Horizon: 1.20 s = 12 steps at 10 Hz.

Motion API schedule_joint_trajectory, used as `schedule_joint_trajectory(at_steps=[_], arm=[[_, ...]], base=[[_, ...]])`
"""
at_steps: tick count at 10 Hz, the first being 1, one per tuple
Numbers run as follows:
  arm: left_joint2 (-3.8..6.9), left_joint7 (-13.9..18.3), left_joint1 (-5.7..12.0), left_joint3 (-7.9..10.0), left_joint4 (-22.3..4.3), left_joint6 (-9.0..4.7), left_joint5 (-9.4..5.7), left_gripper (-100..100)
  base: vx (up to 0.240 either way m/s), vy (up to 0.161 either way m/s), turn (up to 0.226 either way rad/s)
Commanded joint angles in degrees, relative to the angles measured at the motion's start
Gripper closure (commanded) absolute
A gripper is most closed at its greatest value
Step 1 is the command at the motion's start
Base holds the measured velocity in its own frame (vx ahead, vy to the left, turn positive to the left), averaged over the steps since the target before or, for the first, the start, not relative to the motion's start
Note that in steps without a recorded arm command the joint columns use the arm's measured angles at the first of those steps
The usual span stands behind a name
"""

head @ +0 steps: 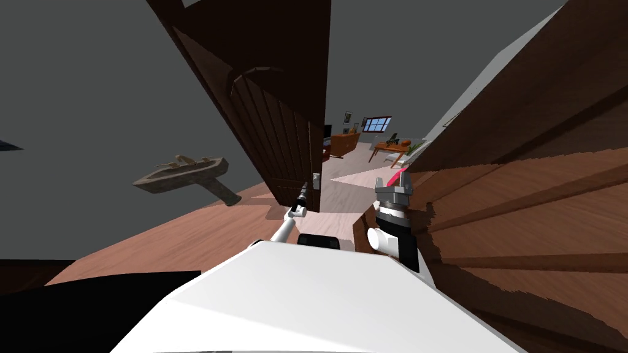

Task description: Push the door open

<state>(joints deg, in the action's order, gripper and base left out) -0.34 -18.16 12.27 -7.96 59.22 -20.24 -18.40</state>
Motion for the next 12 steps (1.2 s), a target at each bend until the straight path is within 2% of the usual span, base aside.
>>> schedule_joint_trajectory(at_steps=[1,2,3,4,5,6,8,10,11,12], arm=[[-1.68,0.12,0.28,-0.12,-0.25,0.12,-0.18,-100],[-2.35,0.09,0.28,-0.14,-0.20,0.20,-0.20,-100],[-1.88,0.00,0.26,-0.03,-0.07,0.30,-0.18,-100],[-0.83,-0.01,0.27,0.01,-0.15,0.18,-0.17,-100],[-0.46,-0.02,0.27,0.03,-0.19,0.11,-0.17,-100],[0.60,-0.08,0.25,0.11,-0.31,-0.16,-0.15,-100],[1.50,-0.19,0.22,0.28,-0.57,-0.72,-0.10,-100],[1.08,-0.28,0.19,0.43,-0.79,-1.19,-0.06,-100],[0.50,-0.32,0.18,0.49,-0.89,-1.41,-0.04,-100],[-0.64,-0.38,0.17,0.58,-1.02,-1.68,-0.02,-100]], base=[[-0.184,-0.131,0.023],[-0.098,-0.172,0.013],[-0.033,-0.080,0.009],[0.052,0.046,-0.012],[0.103,0.119,-0.012],[0.144,0.123,-0.028],[0.228,0.056,-0.028],[0.222,-0.035,-0.027],[0.183,-0.073,-0.023],[0.159,-0.111,-0.023]])
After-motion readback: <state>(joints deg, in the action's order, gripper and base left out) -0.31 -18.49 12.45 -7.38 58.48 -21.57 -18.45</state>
